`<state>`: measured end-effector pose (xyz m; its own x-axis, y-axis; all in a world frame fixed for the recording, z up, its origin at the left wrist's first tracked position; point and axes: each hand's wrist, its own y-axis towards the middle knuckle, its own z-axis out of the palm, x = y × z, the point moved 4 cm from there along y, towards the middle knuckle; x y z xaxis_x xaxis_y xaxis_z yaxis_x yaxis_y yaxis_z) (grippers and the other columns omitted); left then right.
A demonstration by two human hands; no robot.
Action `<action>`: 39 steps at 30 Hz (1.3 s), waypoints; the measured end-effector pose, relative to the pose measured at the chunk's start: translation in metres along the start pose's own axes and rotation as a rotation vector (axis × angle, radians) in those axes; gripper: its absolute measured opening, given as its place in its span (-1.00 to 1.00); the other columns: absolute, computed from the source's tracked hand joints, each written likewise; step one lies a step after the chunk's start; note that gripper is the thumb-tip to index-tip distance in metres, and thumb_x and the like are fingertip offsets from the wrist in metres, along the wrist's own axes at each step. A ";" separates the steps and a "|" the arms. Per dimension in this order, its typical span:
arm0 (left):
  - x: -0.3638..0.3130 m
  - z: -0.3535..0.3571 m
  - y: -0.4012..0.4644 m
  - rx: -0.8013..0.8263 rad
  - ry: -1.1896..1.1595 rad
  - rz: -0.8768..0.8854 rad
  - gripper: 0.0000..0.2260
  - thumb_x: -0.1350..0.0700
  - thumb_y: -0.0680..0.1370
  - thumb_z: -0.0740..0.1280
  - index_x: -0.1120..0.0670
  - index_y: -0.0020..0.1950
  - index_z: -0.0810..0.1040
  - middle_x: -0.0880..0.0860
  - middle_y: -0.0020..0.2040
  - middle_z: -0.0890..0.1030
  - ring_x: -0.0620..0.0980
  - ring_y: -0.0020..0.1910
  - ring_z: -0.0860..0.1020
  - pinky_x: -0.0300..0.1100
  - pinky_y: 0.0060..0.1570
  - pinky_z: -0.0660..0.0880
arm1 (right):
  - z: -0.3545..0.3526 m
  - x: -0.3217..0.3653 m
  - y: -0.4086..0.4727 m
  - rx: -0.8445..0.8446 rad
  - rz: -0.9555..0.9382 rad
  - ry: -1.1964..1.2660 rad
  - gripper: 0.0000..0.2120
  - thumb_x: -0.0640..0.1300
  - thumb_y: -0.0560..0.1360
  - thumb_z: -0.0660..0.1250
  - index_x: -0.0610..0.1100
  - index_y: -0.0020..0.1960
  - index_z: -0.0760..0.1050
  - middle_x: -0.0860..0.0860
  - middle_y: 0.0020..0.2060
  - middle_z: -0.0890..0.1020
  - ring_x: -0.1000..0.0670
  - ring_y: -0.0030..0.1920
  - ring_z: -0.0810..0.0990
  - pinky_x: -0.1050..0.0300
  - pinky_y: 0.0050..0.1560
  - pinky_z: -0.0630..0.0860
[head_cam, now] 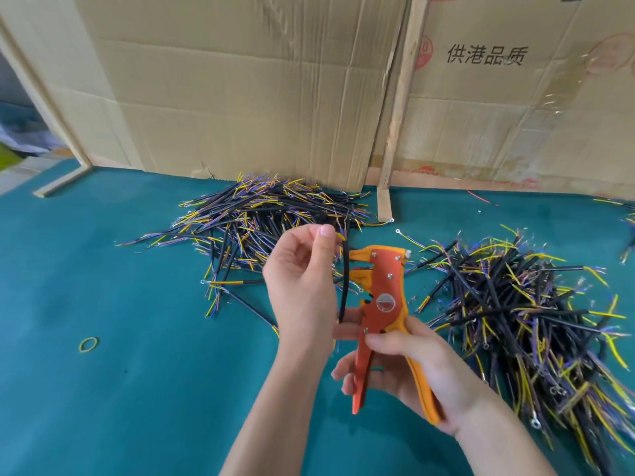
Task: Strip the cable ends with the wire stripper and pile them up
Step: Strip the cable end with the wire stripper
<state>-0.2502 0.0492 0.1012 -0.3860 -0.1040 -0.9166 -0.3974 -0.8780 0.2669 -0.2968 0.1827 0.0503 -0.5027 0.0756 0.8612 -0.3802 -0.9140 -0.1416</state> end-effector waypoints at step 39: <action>0.036 -0.003 -0.001 0.247 0.165 0.091 -0.86 0.22 0.55 0.34 0.11 -0.18 0.45 -0.02 -0.39 0.57 -0.07 -0.36 0.58 -0.26 -0.36 0.42 | -0.025 0.004 0.002 -0.100 0.041 0.062 -0.49 -0.19 0.35 0.50 -0.30 0.27 0.59 -0.28 -0.10 0.60 -0.24 -0.17 0.62 -0.20 -0.07 0.61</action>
<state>-0.2614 0.0451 0.0673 -0.2968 -0.2693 -0.9162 -0.5655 -0.7235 0.3959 -0.3190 0.1916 0.0411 -0.5654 0.0663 0.8222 -0.4322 -0.8728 -0.2268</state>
